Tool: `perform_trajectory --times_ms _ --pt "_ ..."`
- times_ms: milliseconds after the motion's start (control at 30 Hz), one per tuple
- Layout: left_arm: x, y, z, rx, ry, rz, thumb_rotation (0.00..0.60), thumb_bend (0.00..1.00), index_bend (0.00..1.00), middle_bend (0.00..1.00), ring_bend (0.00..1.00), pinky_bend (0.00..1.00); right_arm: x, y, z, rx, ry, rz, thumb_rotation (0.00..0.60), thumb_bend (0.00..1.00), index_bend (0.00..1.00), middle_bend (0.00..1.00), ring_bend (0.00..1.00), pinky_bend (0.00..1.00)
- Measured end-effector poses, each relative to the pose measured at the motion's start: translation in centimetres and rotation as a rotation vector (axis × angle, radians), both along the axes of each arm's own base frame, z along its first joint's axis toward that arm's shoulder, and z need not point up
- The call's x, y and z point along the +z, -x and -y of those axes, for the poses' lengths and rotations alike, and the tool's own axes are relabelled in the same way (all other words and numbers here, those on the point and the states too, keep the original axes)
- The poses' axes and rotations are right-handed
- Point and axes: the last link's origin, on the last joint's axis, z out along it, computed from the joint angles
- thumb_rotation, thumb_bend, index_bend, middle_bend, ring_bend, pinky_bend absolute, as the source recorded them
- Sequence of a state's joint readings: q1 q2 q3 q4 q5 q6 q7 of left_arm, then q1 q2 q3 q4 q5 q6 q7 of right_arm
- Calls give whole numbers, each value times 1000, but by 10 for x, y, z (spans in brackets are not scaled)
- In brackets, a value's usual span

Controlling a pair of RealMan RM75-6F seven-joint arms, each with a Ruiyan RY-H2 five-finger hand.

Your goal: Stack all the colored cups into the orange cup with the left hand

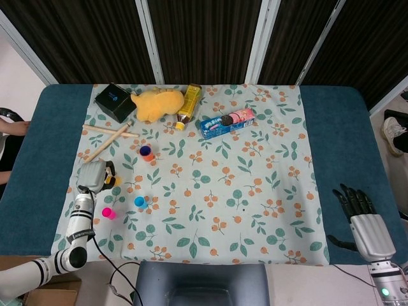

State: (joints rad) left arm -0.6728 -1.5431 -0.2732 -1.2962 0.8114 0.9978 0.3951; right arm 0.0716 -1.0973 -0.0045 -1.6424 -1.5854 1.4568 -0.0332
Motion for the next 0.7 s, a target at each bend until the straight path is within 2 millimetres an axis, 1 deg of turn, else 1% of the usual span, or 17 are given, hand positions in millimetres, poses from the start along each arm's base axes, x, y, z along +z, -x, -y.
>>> perform_trajectory --times_ms 100,233,333,367,533,700 --pt "4 -15 -10 7 -7 63 600 539 738 1000 1000 1000 -1 0 0 -2 -3 -5 600 134 0 0 0 0" --pt "7 -47 -28 -14 -15 121 600 536 742 1000 1000 1000 -1 0 1 -4 -5 -7 600 134 0 0 0 0" --pt "1 -73 -41 -37 -16 139 600 535 743 1000 1000 1000 1 1 2 -8 0 -4 600 134 0 0 0 0" --pt "-2 -79 -45 -41 -16 139 600 534 743 1000 1000 1000 2 1 2 -10 2 -3 600 134 0 0 0 0" --pt "-17 -97 -61 -52 -28 113 600 532 743 1000 1000 1000 9 5 1 -28 17 -6 600 134 0 0 0 0" --pt "-28 -108 -74 -50 -39 101 600 528 743 1000 1000 1000 16 9 1 -43 44 -1 600 135 0 0 0 0"
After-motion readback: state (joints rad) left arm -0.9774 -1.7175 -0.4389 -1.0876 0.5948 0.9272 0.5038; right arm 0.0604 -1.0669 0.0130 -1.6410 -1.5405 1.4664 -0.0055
